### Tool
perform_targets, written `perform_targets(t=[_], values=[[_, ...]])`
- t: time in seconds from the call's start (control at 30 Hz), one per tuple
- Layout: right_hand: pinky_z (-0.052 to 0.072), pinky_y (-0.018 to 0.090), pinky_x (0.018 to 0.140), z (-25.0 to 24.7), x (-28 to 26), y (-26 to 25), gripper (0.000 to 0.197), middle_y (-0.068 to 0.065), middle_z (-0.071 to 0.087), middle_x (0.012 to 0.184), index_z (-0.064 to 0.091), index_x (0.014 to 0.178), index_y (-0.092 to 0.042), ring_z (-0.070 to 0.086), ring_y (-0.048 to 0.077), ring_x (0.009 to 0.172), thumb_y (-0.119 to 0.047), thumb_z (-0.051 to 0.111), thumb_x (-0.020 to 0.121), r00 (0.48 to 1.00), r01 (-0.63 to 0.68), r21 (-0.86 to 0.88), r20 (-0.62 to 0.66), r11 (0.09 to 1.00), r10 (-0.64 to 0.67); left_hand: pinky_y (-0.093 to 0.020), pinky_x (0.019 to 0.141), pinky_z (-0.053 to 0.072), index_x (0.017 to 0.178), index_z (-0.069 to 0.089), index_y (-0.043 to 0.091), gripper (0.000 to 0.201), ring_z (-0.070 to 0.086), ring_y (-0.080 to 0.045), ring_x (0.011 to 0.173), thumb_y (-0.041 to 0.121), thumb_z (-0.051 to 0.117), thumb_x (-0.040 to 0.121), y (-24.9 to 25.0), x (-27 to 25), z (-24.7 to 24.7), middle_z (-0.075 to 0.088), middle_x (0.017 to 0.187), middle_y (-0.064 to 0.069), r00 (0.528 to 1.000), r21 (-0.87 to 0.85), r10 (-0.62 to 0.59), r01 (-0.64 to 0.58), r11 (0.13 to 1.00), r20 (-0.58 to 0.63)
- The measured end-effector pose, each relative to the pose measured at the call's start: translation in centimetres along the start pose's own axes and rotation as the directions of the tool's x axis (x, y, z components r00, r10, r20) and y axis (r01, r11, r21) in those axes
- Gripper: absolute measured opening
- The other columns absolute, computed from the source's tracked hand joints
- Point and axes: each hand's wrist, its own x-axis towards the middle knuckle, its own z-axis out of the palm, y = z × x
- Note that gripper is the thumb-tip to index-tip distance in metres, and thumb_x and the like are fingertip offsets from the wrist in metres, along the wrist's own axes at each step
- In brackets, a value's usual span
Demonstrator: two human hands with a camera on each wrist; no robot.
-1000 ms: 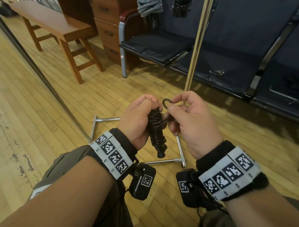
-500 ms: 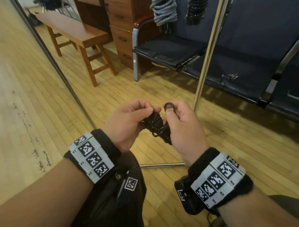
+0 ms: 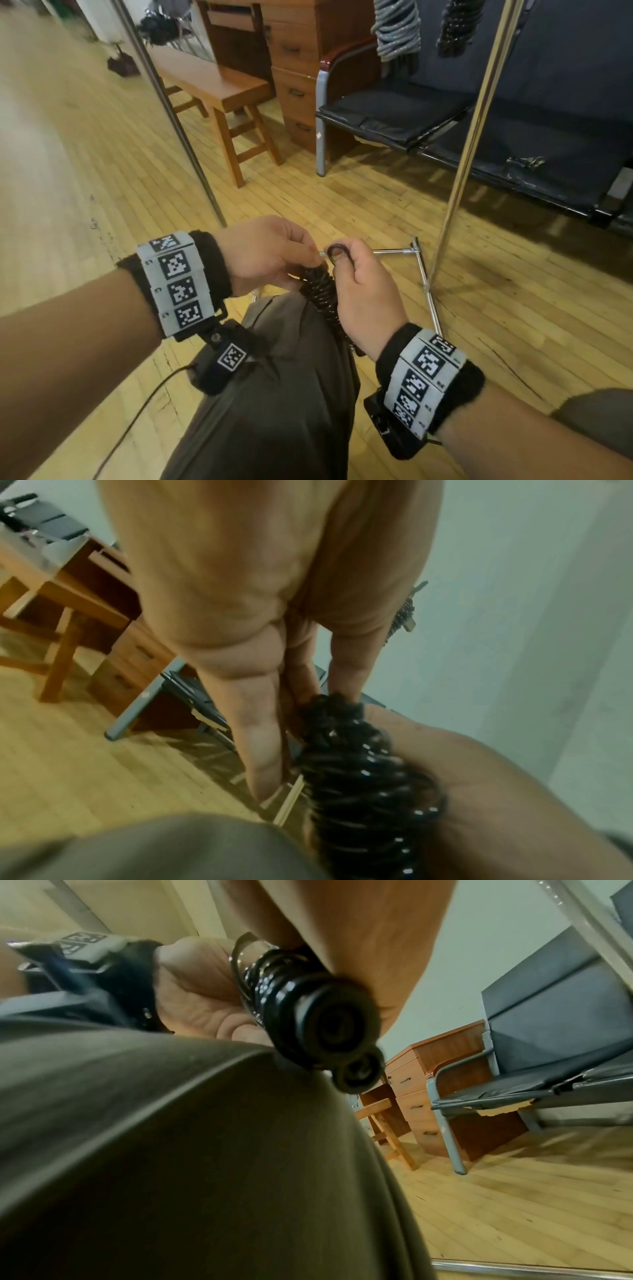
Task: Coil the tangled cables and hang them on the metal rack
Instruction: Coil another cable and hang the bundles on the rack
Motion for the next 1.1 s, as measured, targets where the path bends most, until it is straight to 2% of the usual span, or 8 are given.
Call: perform_targets(t=[0.1,0.2,0.3,0.4,0.5,0.77,0.87,1.1], values=[[0.045,0.009,0.062,0.5,-0.2,0.1,0.020,-0.023,0.066,0.092,0.058,0.116,-0.039,0.060,-0.009,0.088,-0.030,0.042,0.108,1.000,0.000,-0.028,0.015,1.000,0.001,-0.038,0.090,0.062,0.092,0.079,0.008,0.007,0.077,-0.019,0.089,0.007,0.073,0.097,1.1,-0.8,-1.0,0.082,0.099,-0.010,0.999,0.254,-0.042,0.040,0.966,0.001],[0.050,0.022,0.059,0.7,-0.3,-0.2,0.020,-0.014,0.068,0.085,0.056,0.116,-0.041,0.063,0.002,0.077,-0.029,0.041,0.108,0.997,0.054,-0.101,0.056,0.993,-0.048,-0.027,0.078,0.053,0.090,0.075,0.031,0.009,0.072,-0.006,0.081,0.032,0.072,0.098,3.1,-1.6,-0.7,0.078,0.084,0.011,1.000,0.782,-0.025,0.014,0.624,0.003],[0.053,0.042,0.063,0.6,-0.4,-0.6,0.020,-0.002,0.067,0.080,0.055,0.116,-0.039,0.061,0.015,0.070,-0.027,0.040,0.108,0.989,0.120,-0.151,0.107,0.981,-0.105,-0.028,0.071,0.050,0.092,0.071,0.026,0.020,0.064,-0.009,0.078,0.036,0.059,0.104,4.4,-1.9,0.3,0.072,0.085,0.011,0.995,0.958,-0.080,-0.032,0.284,0.057],[0.046,0.028,0.055,-0.1,-0.2,-1.0,0.021,-0.004,0.064,0.077,0.056,0.119,-0.036,0.058,0.012,0.070,-0.026,0.042,0.109,0.978,0.177,-0.174,0.140,0.969,-0.153,-0.026,0.071,0.052,0.097,0.074,0.017,0.029,0.066,-0.010,0.079,0.030,0.051,0.107,4.6,-1.9,1.2,0.074,0.086,0.007,0.990,0.985,-0.131,-0.030,0.170,0.053],[0.039,0.014,0.063,-1.3,-0.1,-1.6,0.025,-0.019,0.062,0.086,0.059,0.124,-0.038,0.057,0.002,0.084,-0.027,0.045,0.107,0.969,0.235,-0.219,0.130,0.947,-0.211,-0.025,0.080,0.056,0.098,0.074,0.019,0.028,0.072,-0.006,0.085,0.031,0.051,0.108,3.9,-1.9,1.1,0.079,0.087,0.007,0.993,0.973,-0.120,0.020,0.230,0.008],[0.044,0.010,0.093,-1.9,-1.2,-1.8,0.033,-0.023,0.060,0.113,0.068,0.127,-0.044,0.053,-0.005,0.113,-0.024,0.051,0.106,0.941,0.246,-0.181,0.282,0.952,-0.189,-0.037,0.096,0.056,0.093,0.076,0.009,0.022,0.080,-0.007,0.082,0.025,0.065,0.104,1.1,-1.1,-0.7,0.083,0.085,0.001,0.989,0.687,-0.122,0.147,0.711,-0.085],[0.044,0.013,0.094,-2.0,-0.9,-1.7,0.030,-0.023,0.061,0.115,0.070,0.124,-0.040,0.054,-0.005,0.112,-0.026,0.051,0.106,0.940,0.217,-0.179,0.304,0.960,-0.156,-0.030,0.083,0.060,0.087,0.077,0.007,0.020,0.081,-0.014,0.083,0.017,0.067,0.102,0.7,-1.1,-1.2,0.083,0.086,-0.006,0.985,0.552,-0.164,0.165,0.817,-0.053],[0.050,0.022,0.088,-2.6,-0.2,-1.8,0.021,-0.019,0.066,0.101,0.073,0.109,-0.032,0.058,-0.002,0.101,-0.027,0.053,0.104,0.923,0.188,-0.174,0.368,0.967,-0.113,-0.027,0.076,0.065,0.096,0.073,-0.002,0.020,0.082,-0.023,0.089,0.007,0.057,0.103,0.5,-1.0,-1.2,0.082,0.091,-0.012,0.967,0.475,-0.249,0.197,0.858,0.049]])
